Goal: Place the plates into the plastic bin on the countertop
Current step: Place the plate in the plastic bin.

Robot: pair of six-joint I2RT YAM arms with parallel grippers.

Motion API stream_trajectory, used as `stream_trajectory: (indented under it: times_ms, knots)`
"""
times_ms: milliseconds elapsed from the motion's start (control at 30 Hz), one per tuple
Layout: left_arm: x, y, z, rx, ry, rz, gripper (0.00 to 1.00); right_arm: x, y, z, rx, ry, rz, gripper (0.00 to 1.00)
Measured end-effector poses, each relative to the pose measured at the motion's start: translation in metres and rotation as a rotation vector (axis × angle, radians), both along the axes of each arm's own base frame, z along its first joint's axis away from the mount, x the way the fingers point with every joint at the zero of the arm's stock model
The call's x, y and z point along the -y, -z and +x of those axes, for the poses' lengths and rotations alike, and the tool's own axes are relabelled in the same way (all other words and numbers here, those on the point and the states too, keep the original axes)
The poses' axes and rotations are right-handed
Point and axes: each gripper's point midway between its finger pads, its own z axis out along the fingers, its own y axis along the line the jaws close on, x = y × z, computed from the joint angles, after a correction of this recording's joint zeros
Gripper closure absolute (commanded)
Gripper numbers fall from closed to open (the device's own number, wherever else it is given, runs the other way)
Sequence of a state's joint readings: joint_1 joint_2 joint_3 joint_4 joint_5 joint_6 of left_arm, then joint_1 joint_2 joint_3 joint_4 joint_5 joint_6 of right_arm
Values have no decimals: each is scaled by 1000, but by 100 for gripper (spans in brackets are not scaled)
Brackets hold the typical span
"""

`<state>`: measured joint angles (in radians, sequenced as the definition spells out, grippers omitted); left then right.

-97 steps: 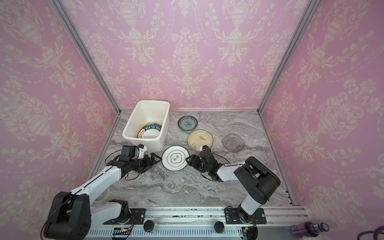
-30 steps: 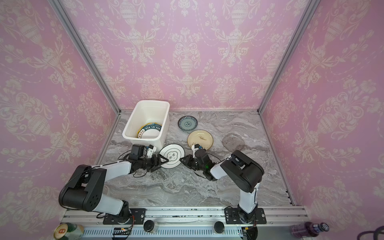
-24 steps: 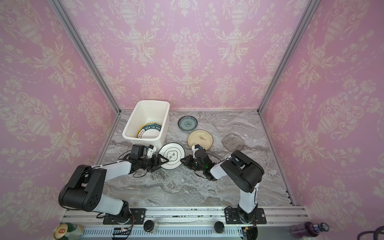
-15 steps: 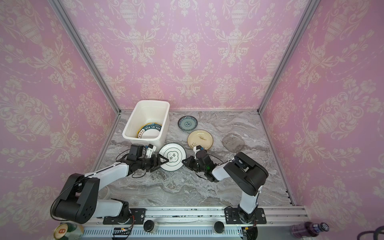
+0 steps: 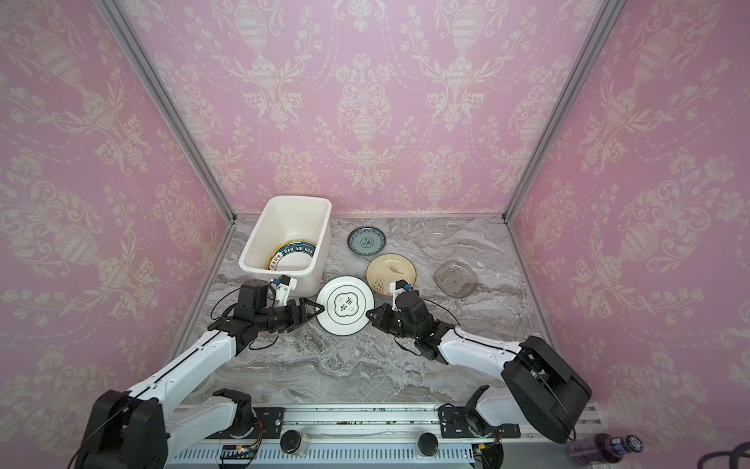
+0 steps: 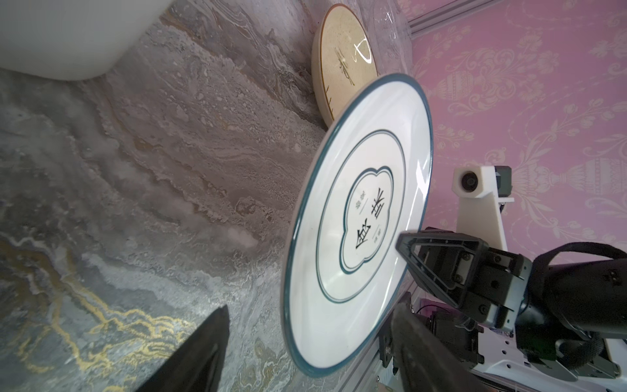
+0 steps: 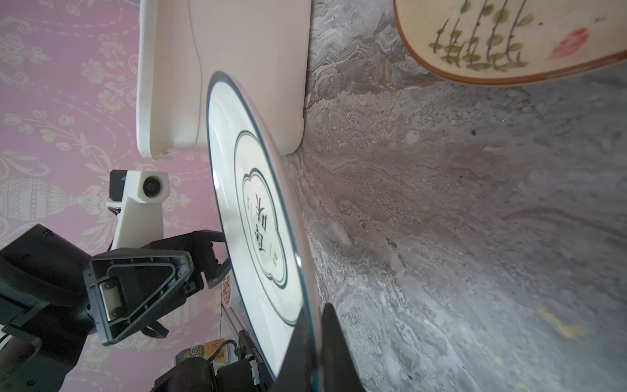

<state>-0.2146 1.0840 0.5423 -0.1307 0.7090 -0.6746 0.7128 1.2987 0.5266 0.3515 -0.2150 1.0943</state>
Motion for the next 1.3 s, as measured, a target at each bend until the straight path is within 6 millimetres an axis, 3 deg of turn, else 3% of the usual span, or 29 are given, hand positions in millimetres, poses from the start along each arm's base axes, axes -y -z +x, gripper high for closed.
stream_trajectory:
  times_ms: [167, 400, 667, 833, 1000, 1300]
  knots:
    - [1, -28, 4, 59, 6, -13, 25, 17, -10, -11, -10, -5, -50, 98]
    - [2, -56, -9, 125, 24, -40, 26, 37, -37, -25, 13, -22, -99, 98]
    - [6, -91, -12, 182, 71, -12, 28, 49, -75, -33, 52, -52, -78, 98]
    - [18, -114, -5, 220, 153, 2, 33, 50, -83, -38, 53, -111, -78, 100]
    - [33, -114, -6, 205, 271, 44, 39, 49, -84, -46, 46, -179, -71, 100]
    - [38, -86, -14, 110, 372, 100, 49, 41, -97, -57, 61, -269, -34, 100]
